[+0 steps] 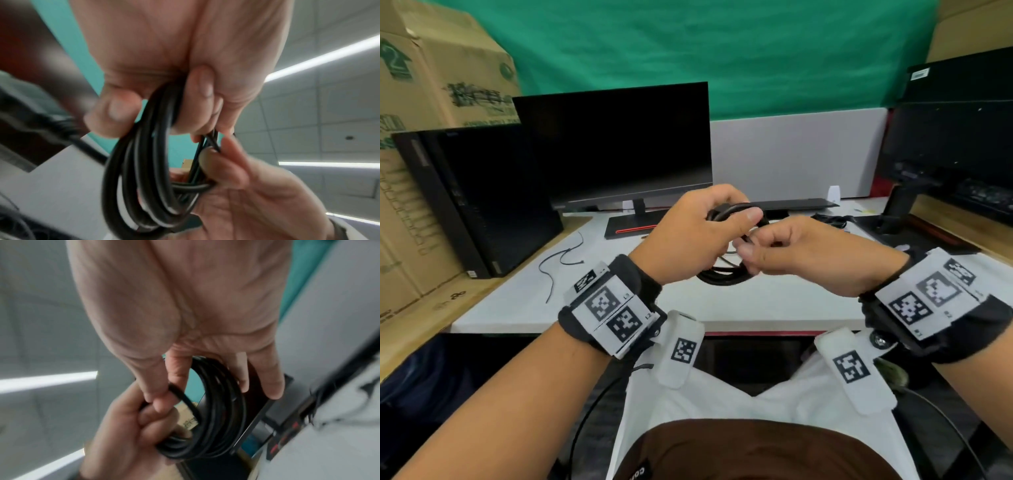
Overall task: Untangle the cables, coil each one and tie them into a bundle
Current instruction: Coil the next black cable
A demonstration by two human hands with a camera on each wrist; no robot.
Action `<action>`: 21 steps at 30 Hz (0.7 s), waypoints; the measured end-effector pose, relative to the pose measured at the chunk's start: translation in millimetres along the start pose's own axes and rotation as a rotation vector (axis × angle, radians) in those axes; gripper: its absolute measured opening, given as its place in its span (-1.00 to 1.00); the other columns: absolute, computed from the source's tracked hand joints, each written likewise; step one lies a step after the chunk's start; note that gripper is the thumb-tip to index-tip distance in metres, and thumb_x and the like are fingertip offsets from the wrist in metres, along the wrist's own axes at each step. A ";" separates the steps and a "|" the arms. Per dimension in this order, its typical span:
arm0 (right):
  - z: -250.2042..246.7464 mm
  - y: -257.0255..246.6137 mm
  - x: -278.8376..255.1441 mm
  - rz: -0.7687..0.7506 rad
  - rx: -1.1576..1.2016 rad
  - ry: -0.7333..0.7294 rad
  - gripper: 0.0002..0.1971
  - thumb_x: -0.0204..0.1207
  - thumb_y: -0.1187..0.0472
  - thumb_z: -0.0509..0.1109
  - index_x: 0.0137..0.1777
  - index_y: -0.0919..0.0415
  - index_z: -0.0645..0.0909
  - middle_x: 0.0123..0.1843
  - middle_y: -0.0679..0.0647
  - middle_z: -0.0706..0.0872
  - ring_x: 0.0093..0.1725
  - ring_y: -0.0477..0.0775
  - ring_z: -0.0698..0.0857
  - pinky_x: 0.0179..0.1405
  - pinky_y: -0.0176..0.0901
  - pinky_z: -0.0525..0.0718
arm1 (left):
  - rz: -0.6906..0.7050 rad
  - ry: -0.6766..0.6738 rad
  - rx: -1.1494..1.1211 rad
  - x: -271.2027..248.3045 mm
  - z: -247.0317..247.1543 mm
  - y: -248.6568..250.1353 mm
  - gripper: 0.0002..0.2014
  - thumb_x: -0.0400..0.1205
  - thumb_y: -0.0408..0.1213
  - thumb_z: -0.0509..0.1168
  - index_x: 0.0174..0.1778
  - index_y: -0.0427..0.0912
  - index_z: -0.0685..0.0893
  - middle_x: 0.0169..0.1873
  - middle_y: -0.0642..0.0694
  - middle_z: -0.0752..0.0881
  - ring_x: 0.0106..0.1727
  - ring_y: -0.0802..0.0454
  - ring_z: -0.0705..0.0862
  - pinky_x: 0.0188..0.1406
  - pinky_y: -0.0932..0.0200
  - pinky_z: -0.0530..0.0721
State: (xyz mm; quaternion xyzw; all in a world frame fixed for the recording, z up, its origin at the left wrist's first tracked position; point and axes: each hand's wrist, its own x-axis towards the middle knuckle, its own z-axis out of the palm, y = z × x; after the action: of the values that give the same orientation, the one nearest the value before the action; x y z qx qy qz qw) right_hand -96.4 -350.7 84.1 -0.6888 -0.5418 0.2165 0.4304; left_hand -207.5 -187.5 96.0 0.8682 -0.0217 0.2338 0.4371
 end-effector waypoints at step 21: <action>-5.5 27.9 14.0 -0.138 -0.207 0.644 -0.47 0.71 -0.16 0.19 -0.19 0.32 0.64 -0.40 0.07 0.75 -0.30 0.09 0.79 -0.17 0.05 0.78 | -0.232 0.114 -0.627 -1.4 5.1 -5.4 -0.64 0.84 -0.06 0.04 0.23 -0.27 0.58 -0.22 -0.10 0.61 -0.18 0.01 0.72 -0.30 -0.42 0.76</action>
State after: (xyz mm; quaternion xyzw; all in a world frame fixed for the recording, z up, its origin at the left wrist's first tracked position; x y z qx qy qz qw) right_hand -72.1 -340.8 66.3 -0.7234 -0.4426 -0.0979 0.5208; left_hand -205.4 -188.3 88.8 0.6736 0.0308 0.2126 0.7072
